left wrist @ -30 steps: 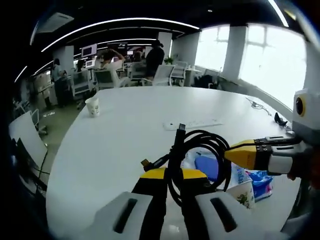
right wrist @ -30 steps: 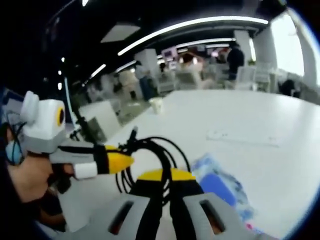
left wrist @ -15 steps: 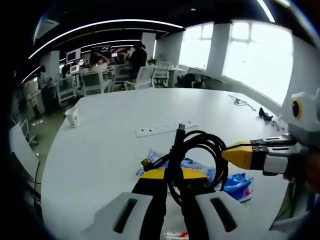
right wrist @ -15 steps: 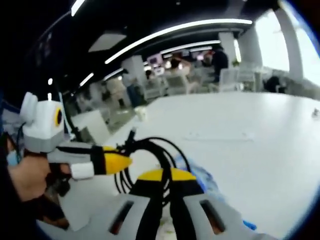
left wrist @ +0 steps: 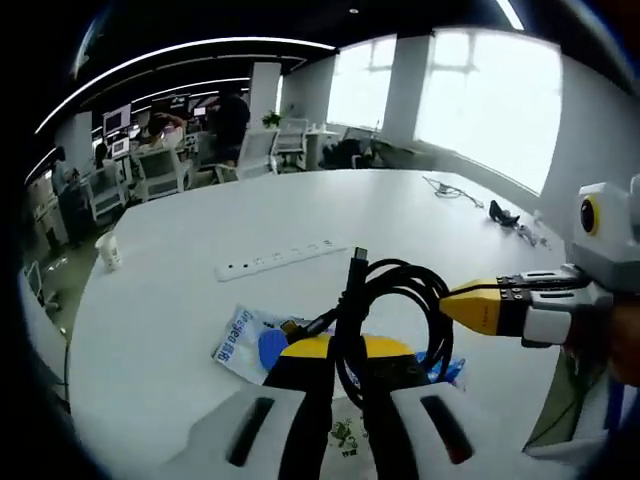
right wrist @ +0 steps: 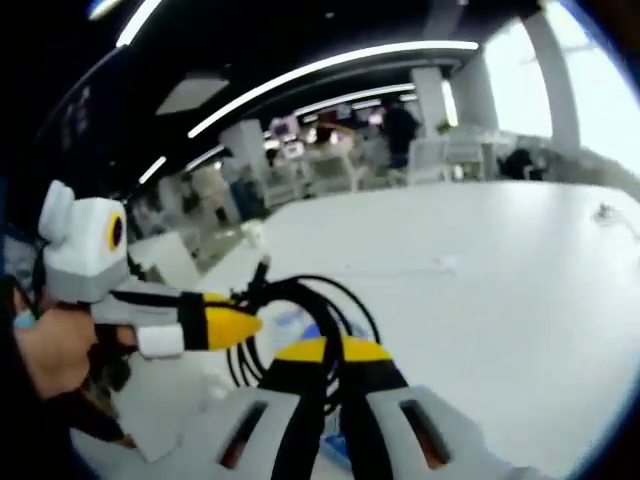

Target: Arrange the tabletop items into an orderly group along one side of the table until the central work area is clear of visible clutter.

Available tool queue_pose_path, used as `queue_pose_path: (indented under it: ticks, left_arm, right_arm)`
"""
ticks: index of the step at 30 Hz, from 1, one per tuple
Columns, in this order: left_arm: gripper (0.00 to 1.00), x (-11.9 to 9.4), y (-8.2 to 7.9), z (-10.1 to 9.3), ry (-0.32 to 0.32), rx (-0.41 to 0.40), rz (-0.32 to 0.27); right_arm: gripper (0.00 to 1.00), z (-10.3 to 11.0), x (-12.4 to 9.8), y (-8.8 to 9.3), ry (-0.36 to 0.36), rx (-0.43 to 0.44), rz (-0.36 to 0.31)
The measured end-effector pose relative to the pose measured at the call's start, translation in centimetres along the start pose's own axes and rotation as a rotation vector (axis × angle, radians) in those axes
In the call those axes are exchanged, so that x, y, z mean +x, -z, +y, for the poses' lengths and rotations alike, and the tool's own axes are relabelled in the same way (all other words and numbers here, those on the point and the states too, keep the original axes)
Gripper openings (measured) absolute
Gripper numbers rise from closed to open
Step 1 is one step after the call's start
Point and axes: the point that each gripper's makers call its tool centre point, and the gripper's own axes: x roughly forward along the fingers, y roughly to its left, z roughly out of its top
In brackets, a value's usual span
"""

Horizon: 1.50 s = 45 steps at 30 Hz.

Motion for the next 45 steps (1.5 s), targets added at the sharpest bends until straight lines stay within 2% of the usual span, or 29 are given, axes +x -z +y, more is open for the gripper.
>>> queue_pose_path:
  ticks: [9,18,24,31,38,45]
  left_arm:
    - [0.08,2.7,0.4,-6.0,0.086,0.024,0.034]
    - [0.08,5.4,1.4,-10.8,0.161,0.044,0.082]
    - [0.08,6.7,2.1,-13.1,0.204,0.041,0.112]
    - [0.08,8.0,3.9,-15.9,0.242,0.028,0.16]
    - [0.08,9.6,6.4,-17.9,0.267,0.03,0.216]
    - [0.09,11.0,8.5,-18.8,0.268,0.034,0.261]
  right_arm:
    - [0.0,-5.2,-3.6,1.2,0.084,0.036,-0.007]
    - [0.0,-9.8,-6.6,3.0,0.164,0.09,-0.003]
    - [0.0,-11.9,-8.0,3.9,0.204,0.112,0.003]
    - [0.0,-14.3,-9.3,5.6,0.246,0.129,0.031]
    - [0.0,-16.4,-9.9,8.6,0.275,0.153,0.08]
    - [0.0,-17.7,-9.8,11.0,0.28,0.169,0.127]
